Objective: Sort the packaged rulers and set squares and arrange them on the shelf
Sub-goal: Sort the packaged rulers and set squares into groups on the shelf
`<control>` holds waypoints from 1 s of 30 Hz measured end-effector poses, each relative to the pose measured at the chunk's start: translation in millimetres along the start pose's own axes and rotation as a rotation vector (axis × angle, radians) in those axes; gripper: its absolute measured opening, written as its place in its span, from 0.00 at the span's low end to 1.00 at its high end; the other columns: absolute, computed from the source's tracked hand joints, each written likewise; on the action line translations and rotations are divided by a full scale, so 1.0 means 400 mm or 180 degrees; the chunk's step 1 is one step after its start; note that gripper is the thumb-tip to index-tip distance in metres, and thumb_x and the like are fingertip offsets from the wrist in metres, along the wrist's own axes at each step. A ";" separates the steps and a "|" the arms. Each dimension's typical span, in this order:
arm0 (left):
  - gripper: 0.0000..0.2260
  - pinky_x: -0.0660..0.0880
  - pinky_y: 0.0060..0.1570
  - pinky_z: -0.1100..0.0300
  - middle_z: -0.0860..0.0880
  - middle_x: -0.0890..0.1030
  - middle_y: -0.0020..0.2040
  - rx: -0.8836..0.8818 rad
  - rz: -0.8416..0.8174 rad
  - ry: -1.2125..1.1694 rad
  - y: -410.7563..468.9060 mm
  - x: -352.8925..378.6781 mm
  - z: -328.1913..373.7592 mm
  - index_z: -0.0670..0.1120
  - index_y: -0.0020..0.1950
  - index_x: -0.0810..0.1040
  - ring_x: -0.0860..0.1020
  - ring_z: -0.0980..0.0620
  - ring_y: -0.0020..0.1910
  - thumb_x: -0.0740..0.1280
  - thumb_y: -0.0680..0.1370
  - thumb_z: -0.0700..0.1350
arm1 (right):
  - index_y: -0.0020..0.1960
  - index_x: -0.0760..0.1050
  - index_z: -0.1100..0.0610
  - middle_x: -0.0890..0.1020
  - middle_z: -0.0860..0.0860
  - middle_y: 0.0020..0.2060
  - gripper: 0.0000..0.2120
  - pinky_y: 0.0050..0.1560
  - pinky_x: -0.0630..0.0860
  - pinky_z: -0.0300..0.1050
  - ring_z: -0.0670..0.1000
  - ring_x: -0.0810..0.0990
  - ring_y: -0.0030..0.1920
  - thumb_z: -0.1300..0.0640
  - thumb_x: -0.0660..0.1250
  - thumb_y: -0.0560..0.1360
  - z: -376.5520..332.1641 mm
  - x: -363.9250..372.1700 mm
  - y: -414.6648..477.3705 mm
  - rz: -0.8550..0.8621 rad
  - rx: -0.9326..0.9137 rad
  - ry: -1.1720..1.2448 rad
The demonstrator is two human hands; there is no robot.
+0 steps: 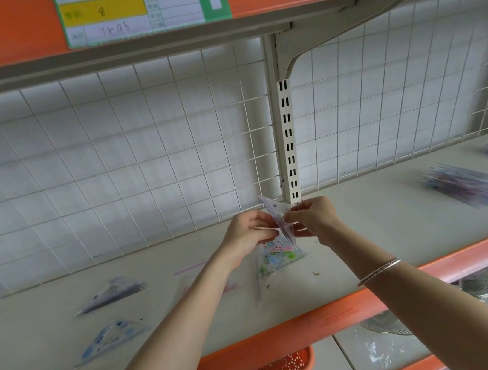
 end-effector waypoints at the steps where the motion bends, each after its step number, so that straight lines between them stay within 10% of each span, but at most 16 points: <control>1: 0.11 0.79 0.47 0.63 0.47 0.82 0.42 0.0044 -0.0020 0.0251 0.001 -0.003 0.000 0.43 0.45 0.80 0.81 0.52 0.42 0.71 0.70 0.29 | 0.41 0.78 0.66 0.82 0.63 0.41 0.06 0.36 0.82 0.50 0.59 0.82 0.37 0.71 0.73 0.66 0.001 -0.006 0.001 0.0061 -0.0009 -0.0034; 8: 0.17 0.68 0.36 0.70 0.53 0.78 0.46 -0.0189 -0.0375 0.2158 -0.020 -0.015 -0.053 0.46 0.51 0.81 0.74 0.58 0.40 0.79 0.66 0.44 | 0.37 0.77 0.62 0.80 0.60 0.38 0.06 0.37 0.81 0.49 0.56 0.79 0.36 0.70 0.72 0.66 0.014 -0.030 0.001 0.0314 -0.0108 -0.0175; 21: 0.41 0.70 0.55 0.58 0.46 0.69 0.64 -0.0545 -0.0632 0.3072 -0.070 0.038 -0.066 0.45 0.69 0.68 0.71 0.48 0.63 0.80 0.62 0.56 | 0.41 0.77 0.63 0.81 0.59 0.39 0.07 0.39 0.82 0.51 0.55 0.80 0.37 0.68 0.73 0.66 0.014 -0.028 -0.007 0.0450 -0.0241 -0.0269; 30: 0.27 0.75 0.40 0.62 0.45 0.81 0.54 -0.0527 -0.0565 0.2819 -0.074 0.018 -0.050 0.47 0.67 0.74 0.78 0.50 0.42 0.74 0.67 0.42 | 0.42 0.77 0.63 0.80 0.59 0.38 0.07 0.40 0.82 0.53 0.55 0.78 0.36 0.68 0.73 0.66 0.006 -0.030 -0.008 0.0509 -0.0281 -0.0259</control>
Point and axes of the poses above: each hand's wrist, its own y-axis towards the middle knuckle, its own x-axis out of the palm, z = x × y, the point moved 10 cm from there along y, towards the middle knuckle
